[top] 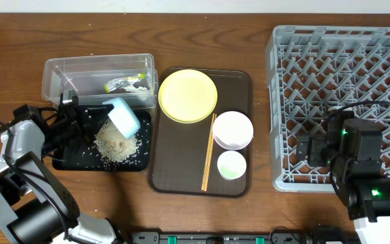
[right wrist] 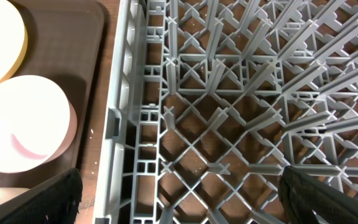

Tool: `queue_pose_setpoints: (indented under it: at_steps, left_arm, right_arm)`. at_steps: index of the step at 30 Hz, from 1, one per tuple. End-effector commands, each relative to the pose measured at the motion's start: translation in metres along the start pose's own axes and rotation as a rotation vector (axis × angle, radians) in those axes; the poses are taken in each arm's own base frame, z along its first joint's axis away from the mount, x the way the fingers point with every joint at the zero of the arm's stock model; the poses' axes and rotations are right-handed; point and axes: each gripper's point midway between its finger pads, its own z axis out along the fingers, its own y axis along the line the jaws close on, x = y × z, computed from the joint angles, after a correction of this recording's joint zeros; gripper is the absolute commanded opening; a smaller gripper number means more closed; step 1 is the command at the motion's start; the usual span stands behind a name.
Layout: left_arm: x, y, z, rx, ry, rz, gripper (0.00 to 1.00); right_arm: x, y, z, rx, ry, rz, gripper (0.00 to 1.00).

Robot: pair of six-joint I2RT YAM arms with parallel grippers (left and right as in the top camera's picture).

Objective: Sort waste into correct bins and load items into the dishwasher rack
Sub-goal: 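Tip the blue bowl over the black tray to pour out the rice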

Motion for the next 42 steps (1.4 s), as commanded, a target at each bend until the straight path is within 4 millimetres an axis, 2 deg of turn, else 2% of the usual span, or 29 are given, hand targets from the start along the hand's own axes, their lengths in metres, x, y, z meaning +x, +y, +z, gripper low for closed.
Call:
queue_pose_setpoints:
  at_steps: [1,13,18,20,26,30,34,39,42]
  left_arm:
    - [-0.0005,-0.0028,-0.0028,0.032,-0.005,-0.069,0.06]
    - [-0.0014,-0.0029,-0.0043,0.035,-0.007,-0.255,0.06]
    - [-0.0017,-0.0029,-0.0046,0.035,-0.009,-0.248,0.06]
    - [-0.0039,-0.0031,-0.0052,0.035,-0.013,-0.164,0.06]
    - [-0.0073,-0.0004,-0.0054,0.012,-0.024,0.408,0.06]
    - [-0.0077,0.0054,-0.0054,-0.023,-0.021,0.493,0.06]
    - [-0.0074,0.0055,-0.0054,-0.022,-0.022,0.372,0.06]
    - [-0.0020,0.0031,-0.0055,0.000,-0.019,-0.152,0.06]
    - [-0.0013,-0.0029,-0.0056,0.035,-0.012,-0.211,0.06]
  right_arm:
    - [-0.0089,-0.0014,-0.0064,0.001,-0.027,0.021,0.99]
    - [-0.0087,-0.0014,-0.0064,0.001,-0.027,0.021,0.99]
    - [-0.0070,-0.0015,-0.0063,0.002,-0.020,0.021,0.99]
    - [-0.0071,-0.0015,-0.0063,0.002,-0.020,0.021,0.99]
    - [-0.0071,-0.0015,-0.0063,0.002,-0.020,0.021,0.99]
    - [-0.0071,-0.0015,-0.0063,0.002,-0.020,0.021,0.99]
    - [-0.0071,-0.0015,-0.0063,0.002,-0.020,0.021,0.99]
    - [-0.0071,-0.0015,-0.0063,0.002,-0.020,0.021,0.99]
    - [-0.0070,-0.0015,-0.0063,0.002,-0.020,0.021,0.99]
